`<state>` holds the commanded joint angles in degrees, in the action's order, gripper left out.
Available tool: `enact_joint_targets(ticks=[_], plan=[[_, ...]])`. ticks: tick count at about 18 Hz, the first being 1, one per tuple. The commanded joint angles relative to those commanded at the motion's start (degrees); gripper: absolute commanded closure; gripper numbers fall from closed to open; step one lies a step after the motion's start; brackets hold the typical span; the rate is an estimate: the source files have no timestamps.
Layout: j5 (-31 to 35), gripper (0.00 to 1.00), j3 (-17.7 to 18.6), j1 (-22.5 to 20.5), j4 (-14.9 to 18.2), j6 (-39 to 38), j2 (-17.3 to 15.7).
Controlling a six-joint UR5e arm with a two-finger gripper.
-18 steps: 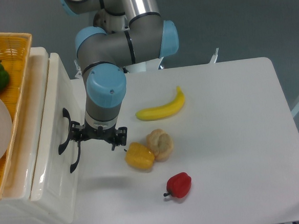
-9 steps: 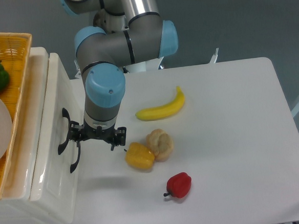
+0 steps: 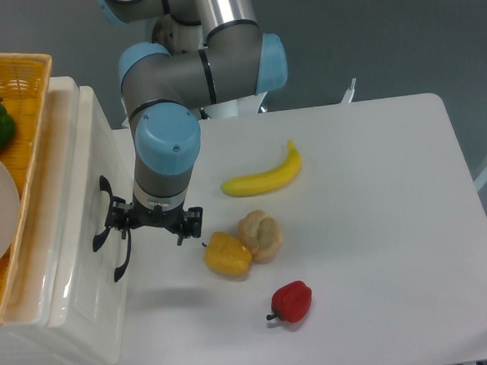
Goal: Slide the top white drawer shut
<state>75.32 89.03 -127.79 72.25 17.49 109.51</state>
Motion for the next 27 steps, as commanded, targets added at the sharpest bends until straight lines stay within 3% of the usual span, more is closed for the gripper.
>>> enact_joint_targets(ticks=[9, 17, 27], plan=[[2.28, 0.0, -0.44, -5.26, -0.17, 3.6, -1.05], [9.67, 0.0, -0.97, -11.77, 0.35, 17.03, -2.99], [18.19, 0.0, -0.62, -17.92, 0.26, 34.18, -3.08]])
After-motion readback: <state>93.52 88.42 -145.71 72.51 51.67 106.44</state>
